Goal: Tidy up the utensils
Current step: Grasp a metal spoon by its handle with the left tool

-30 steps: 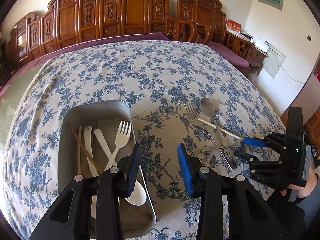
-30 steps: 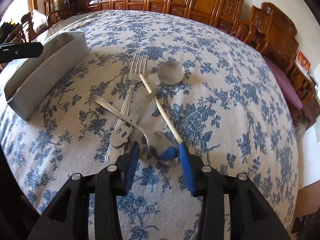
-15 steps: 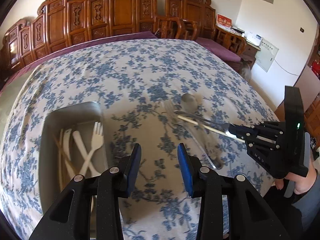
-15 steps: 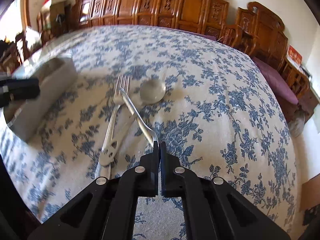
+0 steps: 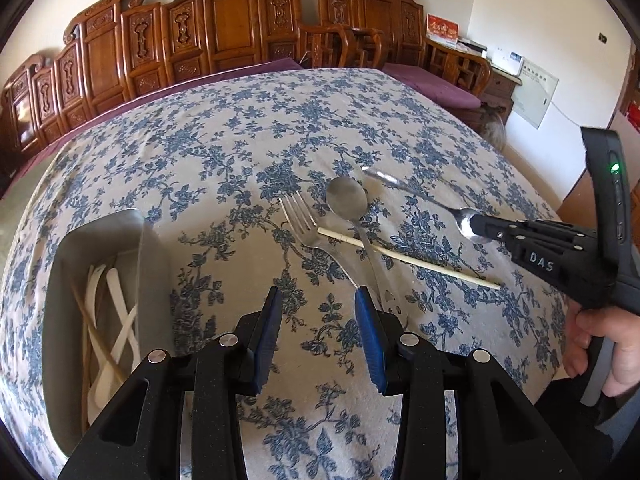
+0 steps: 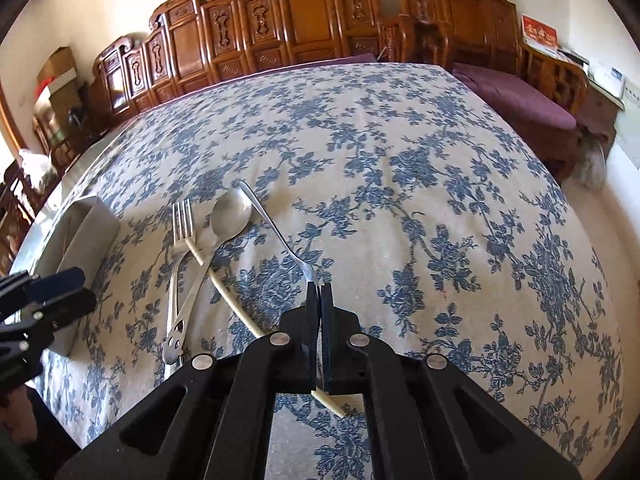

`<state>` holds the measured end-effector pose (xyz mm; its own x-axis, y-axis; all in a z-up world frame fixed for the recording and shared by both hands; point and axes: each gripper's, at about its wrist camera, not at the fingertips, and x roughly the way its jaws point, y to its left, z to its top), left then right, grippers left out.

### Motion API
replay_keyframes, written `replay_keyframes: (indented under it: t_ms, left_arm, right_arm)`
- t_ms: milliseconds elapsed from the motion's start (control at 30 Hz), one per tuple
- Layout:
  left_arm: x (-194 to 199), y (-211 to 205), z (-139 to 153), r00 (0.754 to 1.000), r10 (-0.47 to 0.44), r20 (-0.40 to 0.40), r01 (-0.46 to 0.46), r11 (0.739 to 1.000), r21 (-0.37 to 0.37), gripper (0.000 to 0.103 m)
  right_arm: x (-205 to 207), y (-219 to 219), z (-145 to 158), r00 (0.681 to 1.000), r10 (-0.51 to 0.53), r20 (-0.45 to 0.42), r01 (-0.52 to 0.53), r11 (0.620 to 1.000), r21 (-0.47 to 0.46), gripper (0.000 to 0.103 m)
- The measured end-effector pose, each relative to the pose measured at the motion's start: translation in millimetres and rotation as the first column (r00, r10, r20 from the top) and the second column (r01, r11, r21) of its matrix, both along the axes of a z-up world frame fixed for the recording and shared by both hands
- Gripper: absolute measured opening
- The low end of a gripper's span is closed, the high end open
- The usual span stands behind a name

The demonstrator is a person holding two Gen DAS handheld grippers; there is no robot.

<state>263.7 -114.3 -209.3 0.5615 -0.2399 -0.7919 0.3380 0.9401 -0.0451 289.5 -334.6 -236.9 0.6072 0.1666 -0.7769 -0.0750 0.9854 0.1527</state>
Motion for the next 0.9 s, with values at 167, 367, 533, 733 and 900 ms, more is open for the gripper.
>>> replay_keyframes:
  t_ms: [167,367,533,733,900]
  left_arm:
    - [7,-18,-9,1.0,0.001,-0.019,0.0,0.999,0.037,0.035]
    - [27,-42,-24,0.998,0.016,-0.068,-0.013,0.999,0.046,0.031]
    - [39,-63,-37,0.994,0.011,-0.107,-0.004,0.998,0.063,0.022]
    - [49,-72,-45,0.99,0.036,-0.136,-0.024,0.996,0.086,0.02]
    - [57,-77,-49,0.989,0.049,-0.137,-0.034,0.994,0.106,0.017]
  right_arm:
    - [0,-11,-1,1.0,-0.026,-0.004,0.027,0.999,0.034,0.002]
    - [-3,-23,-2,0.999,-0.051,-0.007,0.052,0.996,0.076,0.002]
    - [-4,-29,-3,0.998,-0.055,-0.008,0.055,0.993,0.105,0.002]
    - [-4,-30,-3,0.998,-0.06,-0.015,0.061,0.989,0.137,0.002]
    - [-4,-30,-3,0.998,-0.061,-0.018,0.063,0.986,0.152,0.002]
